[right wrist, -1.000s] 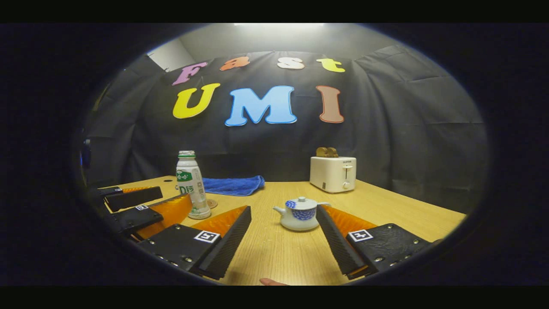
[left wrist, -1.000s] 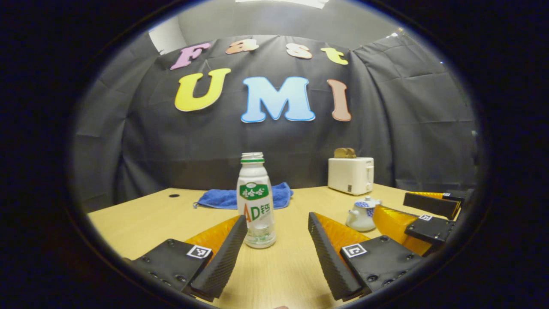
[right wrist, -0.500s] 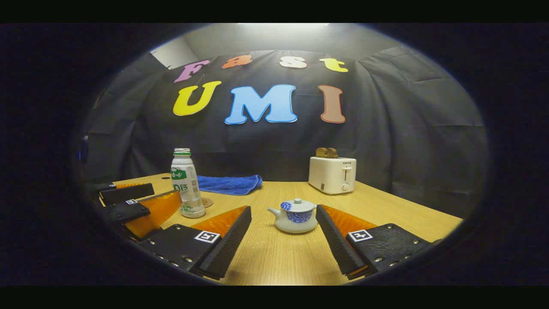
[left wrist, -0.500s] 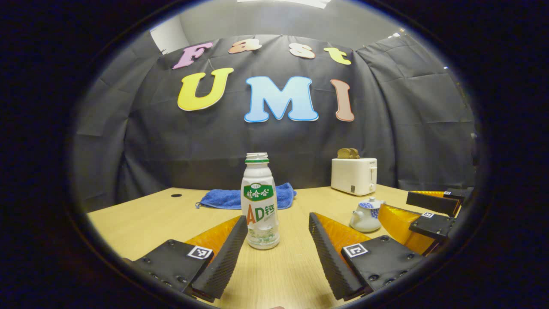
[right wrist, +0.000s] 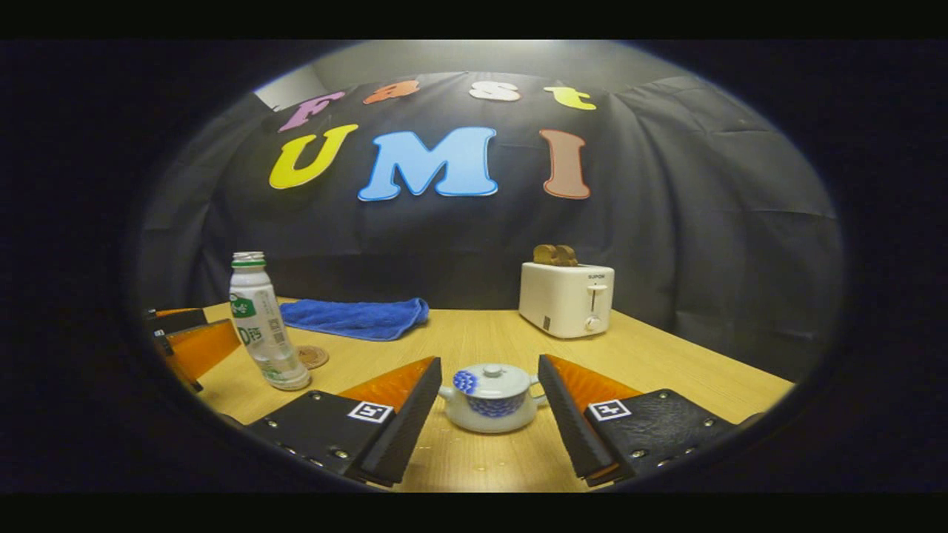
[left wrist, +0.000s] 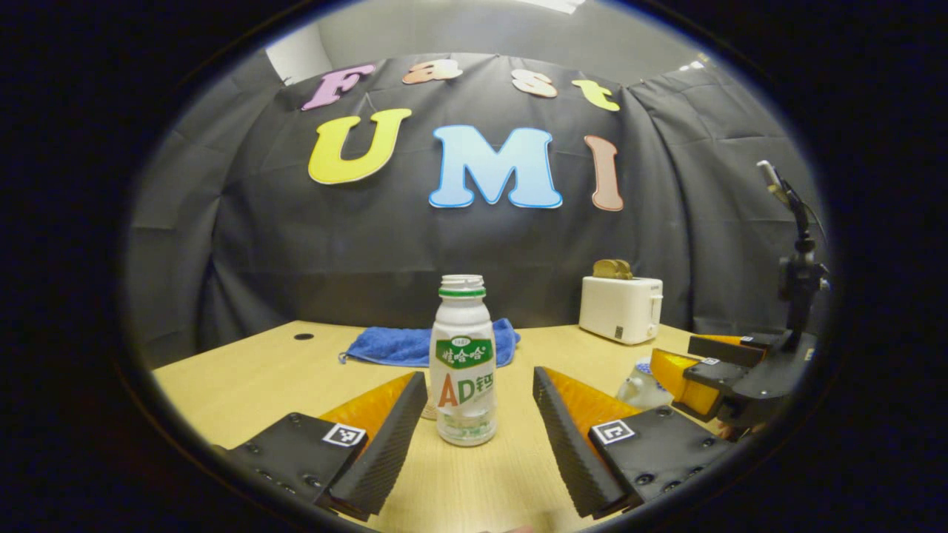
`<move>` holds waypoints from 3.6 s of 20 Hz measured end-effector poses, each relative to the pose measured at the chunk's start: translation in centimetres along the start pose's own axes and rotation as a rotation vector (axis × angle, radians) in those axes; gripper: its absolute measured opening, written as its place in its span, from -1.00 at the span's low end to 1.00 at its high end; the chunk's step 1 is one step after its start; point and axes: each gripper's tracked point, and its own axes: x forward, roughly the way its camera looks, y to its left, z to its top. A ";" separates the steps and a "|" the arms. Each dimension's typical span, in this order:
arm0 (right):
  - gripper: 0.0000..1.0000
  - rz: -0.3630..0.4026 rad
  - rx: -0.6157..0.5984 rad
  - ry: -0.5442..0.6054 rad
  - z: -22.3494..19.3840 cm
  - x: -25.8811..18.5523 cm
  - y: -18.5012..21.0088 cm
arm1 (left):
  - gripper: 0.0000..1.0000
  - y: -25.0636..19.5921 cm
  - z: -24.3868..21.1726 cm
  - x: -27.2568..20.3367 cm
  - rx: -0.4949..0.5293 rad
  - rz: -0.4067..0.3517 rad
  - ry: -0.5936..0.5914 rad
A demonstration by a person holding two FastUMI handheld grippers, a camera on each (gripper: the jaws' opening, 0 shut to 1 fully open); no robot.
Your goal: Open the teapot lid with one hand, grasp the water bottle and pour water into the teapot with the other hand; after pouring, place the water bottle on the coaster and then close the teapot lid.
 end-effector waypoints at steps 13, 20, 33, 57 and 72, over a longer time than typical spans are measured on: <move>-0.51 -0.016 -0.044 0.060 -0.3 2.7 -0.1 | 0.99 1.3 0.5 0.4 0.012 0.007 -0.008; -0.95 0.004 -0.023 0.021 0.8 2.0 0.0 | 0.99 0.8 0.2 0.7 -0.005 -0.001 -0.004; -0.95 0.091 -0.037 -0.055 2.9 -1.4 2.2 | 0.97 1.0 -1.3 5.3 -0.001 -0.013 0.001; -0.94 0.094 -0.049 -0.106 1.3 -14.8 -1.6 | 0.51 -0.6 -0.5 6.7 0.327 0.041 0.009; -0.95 0.019 -0.017 -0.063 -1.8 -17.1 -5.5 | 0.60 -6.8 -1.5 8.4 0.789 -0.011 0.016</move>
